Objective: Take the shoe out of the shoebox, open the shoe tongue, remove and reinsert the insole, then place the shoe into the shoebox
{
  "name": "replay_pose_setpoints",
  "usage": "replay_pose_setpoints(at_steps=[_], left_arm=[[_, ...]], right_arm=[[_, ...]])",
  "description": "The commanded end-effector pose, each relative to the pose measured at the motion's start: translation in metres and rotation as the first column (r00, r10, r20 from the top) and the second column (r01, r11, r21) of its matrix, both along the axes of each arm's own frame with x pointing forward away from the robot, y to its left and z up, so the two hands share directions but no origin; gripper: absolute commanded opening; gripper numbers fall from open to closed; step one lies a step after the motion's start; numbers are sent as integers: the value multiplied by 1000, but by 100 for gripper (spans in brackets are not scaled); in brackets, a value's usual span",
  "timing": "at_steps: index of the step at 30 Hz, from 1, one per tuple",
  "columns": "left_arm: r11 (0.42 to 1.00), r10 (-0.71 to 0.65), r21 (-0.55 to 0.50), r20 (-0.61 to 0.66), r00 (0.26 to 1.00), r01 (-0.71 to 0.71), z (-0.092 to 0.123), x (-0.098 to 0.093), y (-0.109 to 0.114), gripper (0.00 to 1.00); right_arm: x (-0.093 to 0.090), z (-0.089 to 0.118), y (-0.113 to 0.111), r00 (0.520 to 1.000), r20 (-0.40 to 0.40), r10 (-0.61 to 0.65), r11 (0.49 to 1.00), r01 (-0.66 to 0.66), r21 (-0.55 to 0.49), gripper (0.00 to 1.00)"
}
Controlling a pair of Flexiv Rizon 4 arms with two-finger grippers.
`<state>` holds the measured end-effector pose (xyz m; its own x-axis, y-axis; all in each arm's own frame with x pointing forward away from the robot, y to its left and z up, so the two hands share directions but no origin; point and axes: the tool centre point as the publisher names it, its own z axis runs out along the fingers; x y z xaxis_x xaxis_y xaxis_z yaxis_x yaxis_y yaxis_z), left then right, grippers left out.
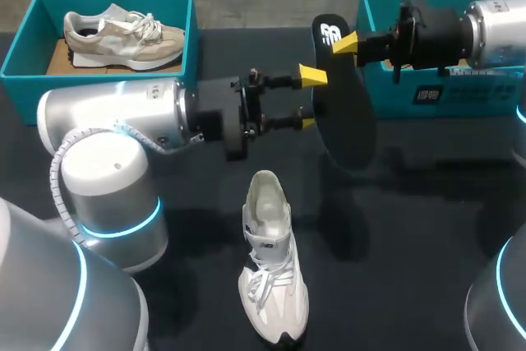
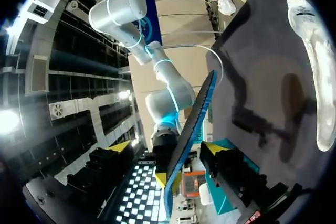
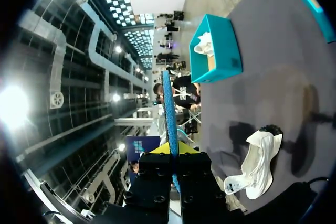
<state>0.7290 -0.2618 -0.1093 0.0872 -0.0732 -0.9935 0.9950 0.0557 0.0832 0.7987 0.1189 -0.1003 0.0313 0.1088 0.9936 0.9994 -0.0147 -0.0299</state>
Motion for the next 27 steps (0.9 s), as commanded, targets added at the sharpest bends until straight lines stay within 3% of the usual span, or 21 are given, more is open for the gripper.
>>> replay_pose_setpoints(at_steps=[1, 4, 6, 9, 27], left_arm=[[1000, 11, 8, 7, 1000, -11, 2, 2, -15, 77], [1000, 9, 8, 8, 1000, -9, 5, 2, -18, 66], [1000, 8, 8, 10, 1000, -8, 6, 1, -20, 49], [1000, 7, 6, 10, 1000, -7, 8, 0, -21, 40], [999, 38, 30, -12, 999, -38, 5, 3, -30, 25]], right_arm=[[0, 0, 1, 1000, 0, 0, 1000, 0, -2, 0], [0, 0, 1, 1000, 0, 0, 1000, 0, -2, 0], [0, 0, 1, 1000, 0, 0, 1000, 0, -2, 0], [0, 0, 1, 1000, 0, 0, 1000, 0, -2, 0], [0, 0, 1, 1000, 0, 0, 1000, 0, -2, 0]])
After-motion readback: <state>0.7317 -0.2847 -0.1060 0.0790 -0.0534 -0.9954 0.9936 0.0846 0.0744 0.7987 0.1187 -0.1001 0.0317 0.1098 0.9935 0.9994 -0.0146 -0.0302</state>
